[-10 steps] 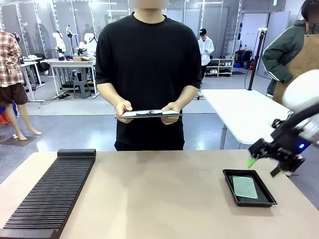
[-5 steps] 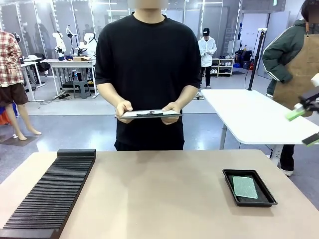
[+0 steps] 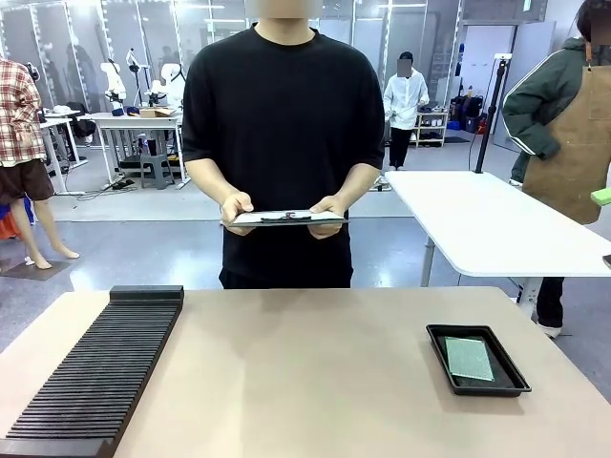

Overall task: Inspect the PCB.
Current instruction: Place the Blank PCB in the ESD tray.

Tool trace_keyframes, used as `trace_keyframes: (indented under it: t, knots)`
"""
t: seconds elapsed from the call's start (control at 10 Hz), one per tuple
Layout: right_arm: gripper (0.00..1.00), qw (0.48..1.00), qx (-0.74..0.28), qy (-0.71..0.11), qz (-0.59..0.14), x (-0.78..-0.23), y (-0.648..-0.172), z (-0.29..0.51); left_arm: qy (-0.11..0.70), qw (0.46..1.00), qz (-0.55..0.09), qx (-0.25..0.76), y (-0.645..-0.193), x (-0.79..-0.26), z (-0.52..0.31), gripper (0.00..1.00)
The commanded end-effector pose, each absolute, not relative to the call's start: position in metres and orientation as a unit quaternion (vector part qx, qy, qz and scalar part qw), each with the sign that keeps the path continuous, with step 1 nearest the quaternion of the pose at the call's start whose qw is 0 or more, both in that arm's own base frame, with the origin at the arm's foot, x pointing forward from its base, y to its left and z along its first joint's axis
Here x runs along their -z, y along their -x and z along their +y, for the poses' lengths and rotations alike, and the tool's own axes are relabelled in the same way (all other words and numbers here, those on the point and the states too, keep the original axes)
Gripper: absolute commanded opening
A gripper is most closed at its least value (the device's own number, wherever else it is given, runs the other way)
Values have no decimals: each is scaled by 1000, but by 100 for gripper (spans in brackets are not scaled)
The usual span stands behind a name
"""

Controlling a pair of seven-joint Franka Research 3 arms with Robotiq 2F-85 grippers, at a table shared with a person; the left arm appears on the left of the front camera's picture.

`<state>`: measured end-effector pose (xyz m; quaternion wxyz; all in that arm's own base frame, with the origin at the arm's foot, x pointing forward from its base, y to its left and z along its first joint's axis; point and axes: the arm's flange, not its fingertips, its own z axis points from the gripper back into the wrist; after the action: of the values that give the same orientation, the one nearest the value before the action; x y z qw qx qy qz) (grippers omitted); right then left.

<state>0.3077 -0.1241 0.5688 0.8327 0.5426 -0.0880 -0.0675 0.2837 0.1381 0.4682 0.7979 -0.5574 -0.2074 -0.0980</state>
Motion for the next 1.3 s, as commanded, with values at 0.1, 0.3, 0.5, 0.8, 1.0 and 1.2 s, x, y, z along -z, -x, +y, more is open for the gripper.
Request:
trace_keyframes:
  t: [0.1,0.3,0.5,0.8,1.0,1.2]
  knots:
    - [100,833,68,-543,-88,-569,-308,-124,556,801,-200,96,-285,-473,139,100]
    - [100,833,68,-543,-88,-569,-308,-124,556,801,-200,96,-285,-473,139,100]
    - [100,833,68,-543,-88,-569,-308,-124,556,801,-200,96,-285,-473,139,100]
    - [100,833,68,-543,-88,-569,-308,-124,556,801,-200,96,-285,-473,139,100]
    - [100,833,68,-543,-88,-569,-308,-124,556,801,-200,96,-285,-473,139,100]
    - [100,833,68,-543,-88,-569,-308,-124,556,801,-200,96,-285,-473,139,100]
